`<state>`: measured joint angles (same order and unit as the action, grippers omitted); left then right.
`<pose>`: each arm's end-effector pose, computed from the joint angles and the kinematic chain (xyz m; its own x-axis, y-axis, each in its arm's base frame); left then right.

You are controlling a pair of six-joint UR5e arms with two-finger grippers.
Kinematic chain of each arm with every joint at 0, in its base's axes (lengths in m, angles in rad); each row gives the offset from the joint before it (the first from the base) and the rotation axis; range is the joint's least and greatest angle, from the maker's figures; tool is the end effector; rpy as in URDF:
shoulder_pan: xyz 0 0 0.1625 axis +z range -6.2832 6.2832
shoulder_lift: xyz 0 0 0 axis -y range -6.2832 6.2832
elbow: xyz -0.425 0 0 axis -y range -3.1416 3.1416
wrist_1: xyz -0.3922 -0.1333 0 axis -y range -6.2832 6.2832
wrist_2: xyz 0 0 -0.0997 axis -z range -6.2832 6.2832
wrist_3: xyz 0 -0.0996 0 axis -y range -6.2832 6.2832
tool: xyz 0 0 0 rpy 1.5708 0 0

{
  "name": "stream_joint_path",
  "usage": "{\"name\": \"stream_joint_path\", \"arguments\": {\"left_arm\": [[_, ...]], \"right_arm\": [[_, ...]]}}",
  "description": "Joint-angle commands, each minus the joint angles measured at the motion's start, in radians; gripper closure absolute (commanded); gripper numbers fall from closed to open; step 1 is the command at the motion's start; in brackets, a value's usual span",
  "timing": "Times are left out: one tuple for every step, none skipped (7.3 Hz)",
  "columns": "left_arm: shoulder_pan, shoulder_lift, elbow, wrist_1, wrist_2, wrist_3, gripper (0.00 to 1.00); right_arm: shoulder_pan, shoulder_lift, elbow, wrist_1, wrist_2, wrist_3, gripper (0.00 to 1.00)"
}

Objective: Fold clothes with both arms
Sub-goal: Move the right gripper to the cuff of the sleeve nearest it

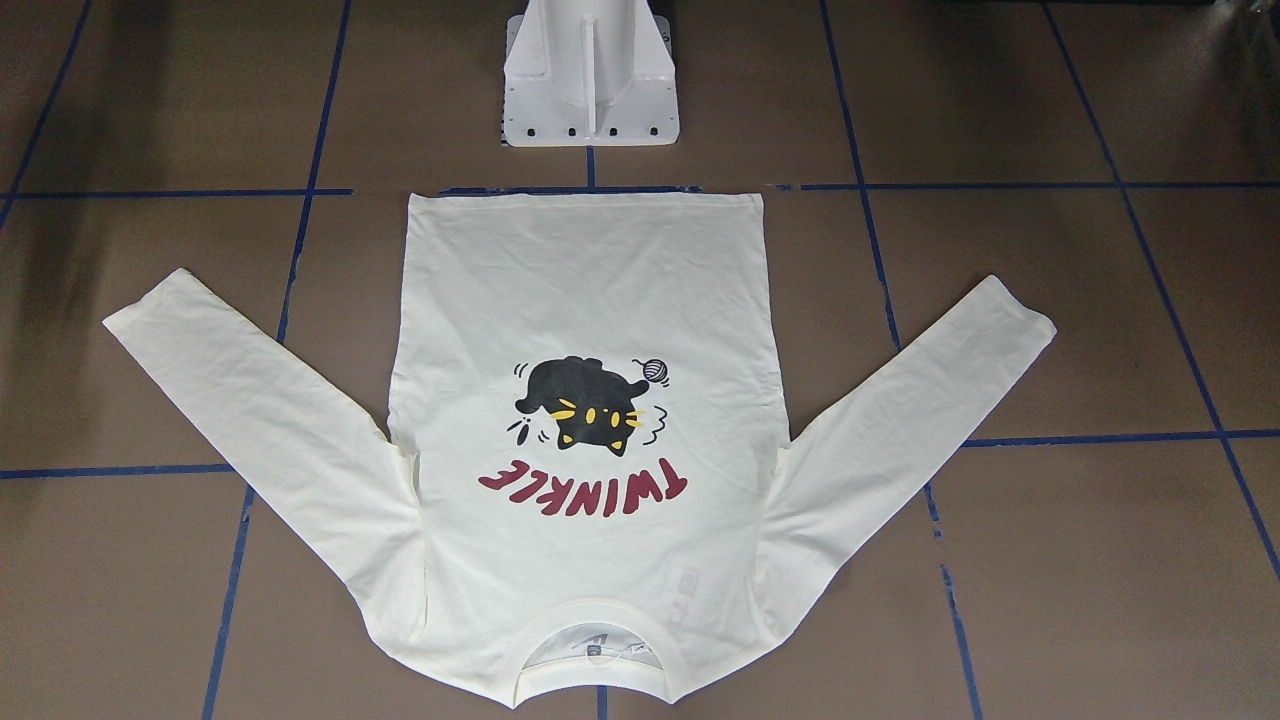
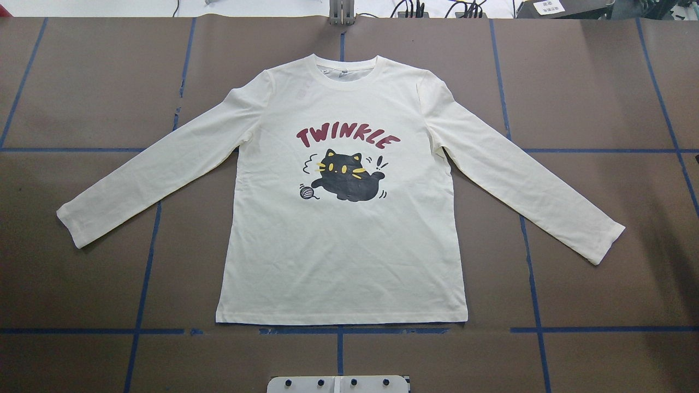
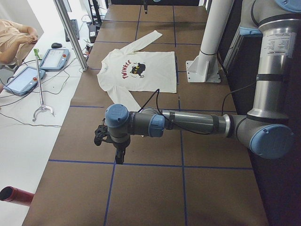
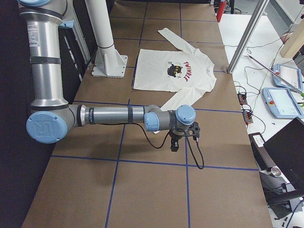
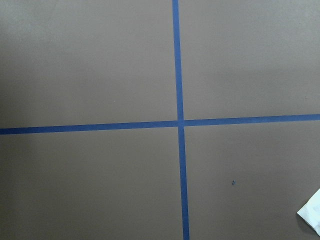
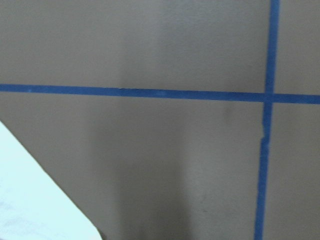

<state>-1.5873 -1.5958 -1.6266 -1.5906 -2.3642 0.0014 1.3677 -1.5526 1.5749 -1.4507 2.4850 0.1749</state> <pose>-0.0707 -0.5067 0.6152 0.7025 0.0614 -0.7090 0.0154 0.9947 0.1014 -0.0490 -0.5077 0.6247 0.6012 -0.0610 0.7968 0.0965 0.9953 0.0033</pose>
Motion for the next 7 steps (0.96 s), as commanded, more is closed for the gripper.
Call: {"name": "stream_joint_path", "arguments": {"left_arm": [[0.004, 0.005, 0.002, -0.014, -0.003, -0.003, 0.0], [0.004, 0.005, 0.002, -0.014, -0.003, -0.004, 0.0], [0.004, 0.005, -0.002, -0.014, -0.003, -0.004, 0.0], [0.004, 0.005, -0.004, -0.014, -0.003, -0.003, 0.0], [0.004, 0.005, -0.006, -0.014, -0.003, -0.003, 0.0], [0.004, 0.007, -0.006, -0.014, -0.003, -0.003, 0.0], [0.004, 0.007, -0.003, -0.014, -0.001, -0.003, 0.0]], "right_arm": [[-0.109, -0.081, 0.007, 0.202, 0.068, 0.052, 0.0], [-0.154, -0.101, 0.011, 0.314, 0.068, 0.202, 0.0], [-0.217, -0.163, 0.011, 0.42, 0.042, 0.271, 0.0], [-0.229, -0.181, 0.013, 0.467, 0.026, 0.287, 0.0], [-0.269, -0.179, 0.014, 0.47, 0.011, 0.367, 0.01], [-0.292, -0.169, 0.011, 0.469, -0.039, 0.449, 0.04], [-0.306, -0.149, 0.013, 0.469, -0.058, 0.527, 0.11]]}}
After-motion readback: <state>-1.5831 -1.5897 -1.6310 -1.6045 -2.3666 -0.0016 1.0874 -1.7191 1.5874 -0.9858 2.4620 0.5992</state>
